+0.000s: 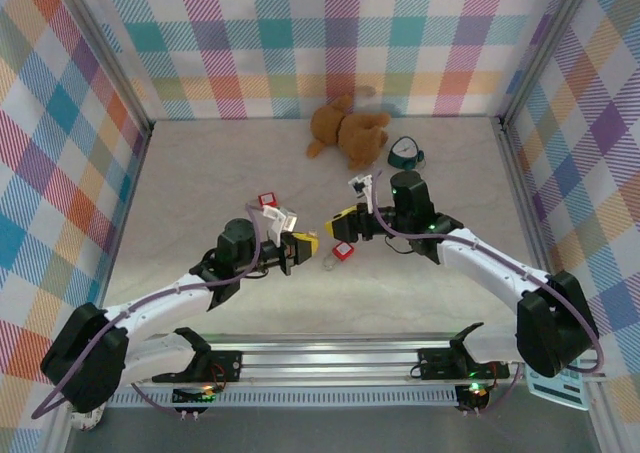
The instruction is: Unlock with the key
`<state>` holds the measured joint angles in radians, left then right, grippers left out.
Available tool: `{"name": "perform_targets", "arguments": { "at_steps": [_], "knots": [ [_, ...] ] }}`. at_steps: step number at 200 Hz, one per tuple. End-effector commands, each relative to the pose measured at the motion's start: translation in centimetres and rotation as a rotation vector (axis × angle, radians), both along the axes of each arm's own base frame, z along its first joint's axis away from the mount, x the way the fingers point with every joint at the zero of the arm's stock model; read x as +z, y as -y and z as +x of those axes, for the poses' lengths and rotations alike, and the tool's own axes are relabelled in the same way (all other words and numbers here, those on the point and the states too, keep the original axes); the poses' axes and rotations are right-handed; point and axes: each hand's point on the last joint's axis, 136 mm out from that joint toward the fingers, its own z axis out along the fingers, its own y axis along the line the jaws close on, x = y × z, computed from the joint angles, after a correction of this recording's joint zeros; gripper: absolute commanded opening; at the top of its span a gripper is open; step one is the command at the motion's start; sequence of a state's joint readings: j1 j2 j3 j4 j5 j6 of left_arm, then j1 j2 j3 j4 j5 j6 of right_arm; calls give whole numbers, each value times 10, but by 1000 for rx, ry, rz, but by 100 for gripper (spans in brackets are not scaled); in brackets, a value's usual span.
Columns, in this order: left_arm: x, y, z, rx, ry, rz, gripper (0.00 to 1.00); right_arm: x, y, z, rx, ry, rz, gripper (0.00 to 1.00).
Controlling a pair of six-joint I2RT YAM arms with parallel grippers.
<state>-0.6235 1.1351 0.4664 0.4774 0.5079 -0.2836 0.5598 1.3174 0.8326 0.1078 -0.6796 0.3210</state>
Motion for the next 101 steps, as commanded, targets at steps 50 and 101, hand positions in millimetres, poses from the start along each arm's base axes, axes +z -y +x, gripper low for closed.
{"name": "perform_targets", "arguments": {
  "at_steps": [50,101],
  "knots": [
    [29,29,3,-181,-91,-125,0,5,-9,-15,115,3,81,49],
    [32,31,0,-210,-96,-136,0,1,-13,-10,111,-21,91,41]
  ]
}}
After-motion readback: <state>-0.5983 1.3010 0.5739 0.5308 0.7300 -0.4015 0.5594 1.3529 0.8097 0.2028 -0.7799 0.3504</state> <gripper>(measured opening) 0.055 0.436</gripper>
